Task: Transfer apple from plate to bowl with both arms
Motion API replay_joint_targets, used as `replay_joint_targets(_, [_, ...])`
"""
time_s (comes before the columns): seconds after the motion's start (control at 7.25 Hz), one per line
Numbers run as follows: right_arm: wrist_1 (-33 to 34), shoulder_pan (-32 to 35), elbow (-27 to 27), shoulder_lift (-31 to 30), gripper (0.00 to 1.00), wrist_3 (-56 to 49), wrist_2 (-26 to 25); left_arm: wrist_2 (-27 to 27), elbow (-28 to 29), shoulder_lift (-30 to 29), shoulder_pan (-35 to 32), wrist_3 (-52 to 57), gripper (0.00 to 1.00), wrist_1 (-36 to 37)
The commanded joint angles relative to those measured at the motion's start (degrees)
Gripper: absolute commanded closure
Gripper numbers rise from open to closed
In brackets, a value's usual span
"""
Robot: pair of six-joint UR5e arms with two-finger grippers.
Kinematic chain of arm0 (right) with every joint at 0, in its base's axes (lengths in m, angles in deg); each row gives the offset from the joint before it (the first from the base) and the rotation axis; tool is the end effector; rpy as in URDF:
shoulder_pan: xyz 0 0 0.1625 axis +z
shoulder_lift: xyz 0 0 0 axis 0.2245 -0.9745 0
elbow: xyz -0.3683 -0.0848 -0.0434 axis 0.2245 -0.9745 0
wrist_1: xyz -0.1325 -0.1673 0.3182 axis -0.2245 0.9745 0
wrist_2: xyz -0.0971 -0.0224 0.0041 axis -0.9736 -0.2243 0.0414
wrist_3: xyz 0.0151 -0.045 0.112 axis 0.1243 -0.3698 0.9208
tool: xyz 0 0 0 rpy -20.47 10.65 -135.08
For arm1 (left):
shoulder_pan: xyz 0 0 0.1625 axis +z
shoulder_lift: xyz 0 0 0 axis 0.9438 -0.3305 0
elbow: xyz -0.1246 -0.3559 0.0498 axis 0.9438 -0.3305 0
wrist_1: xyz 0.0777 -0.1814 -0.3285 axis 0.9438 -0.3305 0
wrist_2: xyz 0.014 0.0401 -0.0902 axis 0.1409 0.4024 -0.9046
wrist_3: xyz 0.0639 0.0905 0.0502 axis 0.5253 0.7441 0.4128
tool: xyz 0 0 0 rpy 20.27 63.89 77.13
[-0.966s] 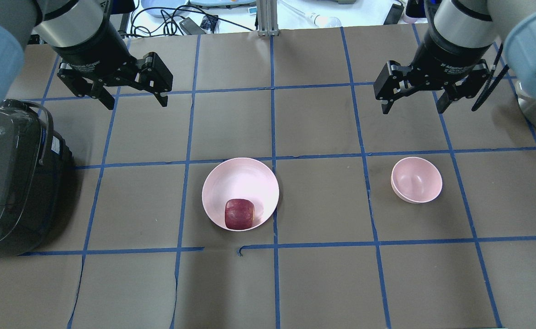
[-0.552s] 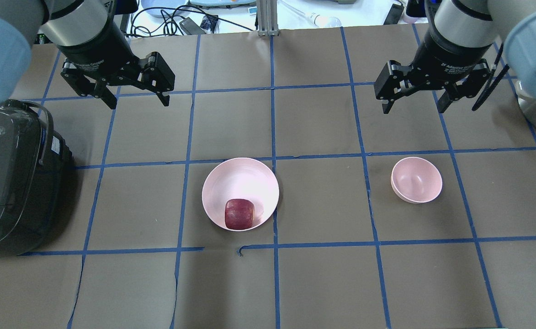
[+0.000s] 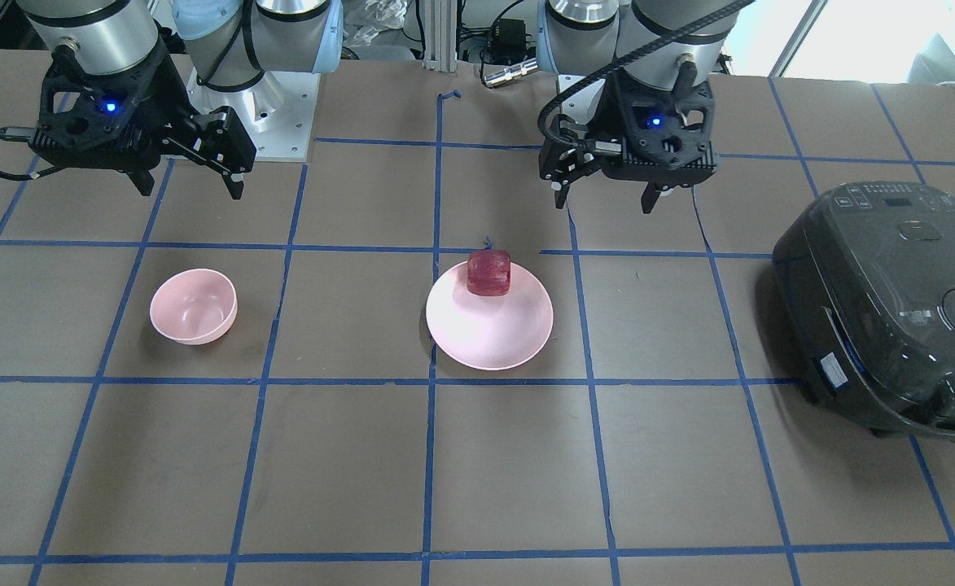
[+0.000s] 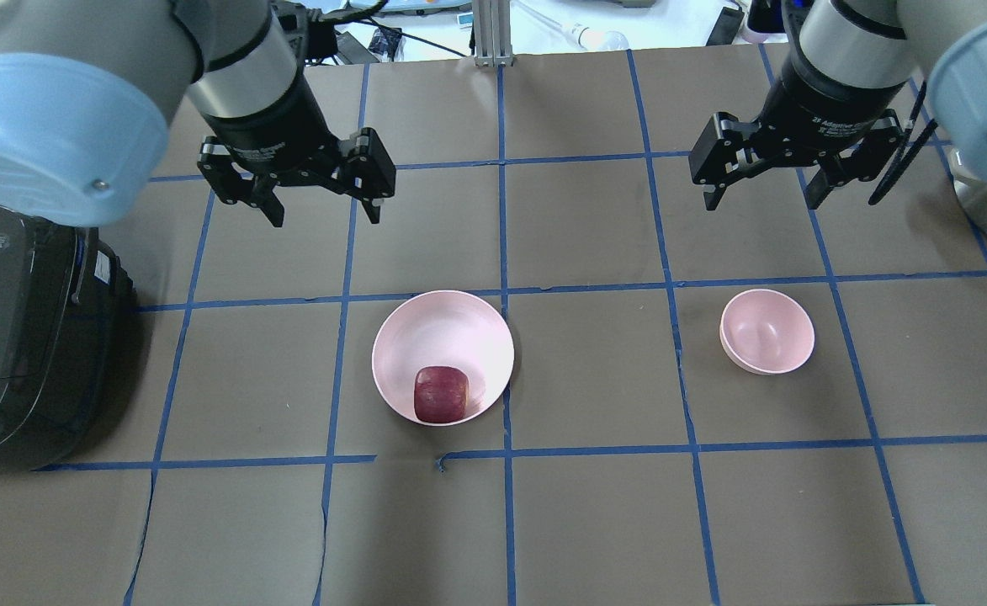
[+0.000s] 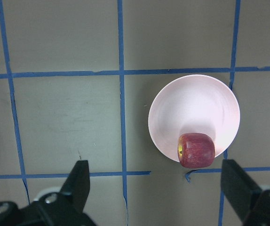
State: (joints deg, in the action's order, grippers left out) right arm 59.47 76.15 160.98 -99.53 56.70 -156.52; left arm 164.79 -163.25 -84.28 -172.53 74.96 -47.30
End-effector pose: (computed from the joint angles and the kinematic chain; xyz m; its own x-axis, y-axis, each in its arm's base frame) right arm 0.1279 -0.4420 0.4271 -0.9994 0.0336 -0.0111 0.0337 0.9994 -0.0066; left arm -0.2287 -0.4341 0.4128 -0.9999 -0.0051 0.0141 -0.0051 1.0000 -0.0043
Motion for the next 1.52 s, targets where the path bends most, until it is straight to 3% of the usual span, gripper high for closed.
replay_joint_targets(0.0, [0.0, 0.0, 0.1, 0.0, 0.00, 0.0, -0.1, 0.0, -7.1, -0.3, -4.9, -7.4, 0.00, 8.7])
replay_joint_targets(0.55, [1.6, -3.1, 0.7, 1.1, 0.00, -2.4, -0.4, 0.5, -21.1, -3.4, -8.6, -11.3, 0.00, 24.9])
replay_joint_targets(0.97, [1.6, -15.9, 1.7, 7.7, 0.00, -23.1, 0.8, 3.9, -26.6, -8.0, -9.3, -10.6, 0.00, 33.8])
replay_joint_targets(1.1, [2.1, -19.0, 4.1, 9.4, 0.00, -24.1, 0.9, 3.9, -26.7, -10.0, -9.3, -10.6, 0.00, 35.5])
replay_joint_targets(1.38, [14.2, -20.0, 11.8, 11.7, 0.00, -24.2, 0.6, 3.8, -26.7, -13.1, -9.3, -8.3, 0.00, 36.7])
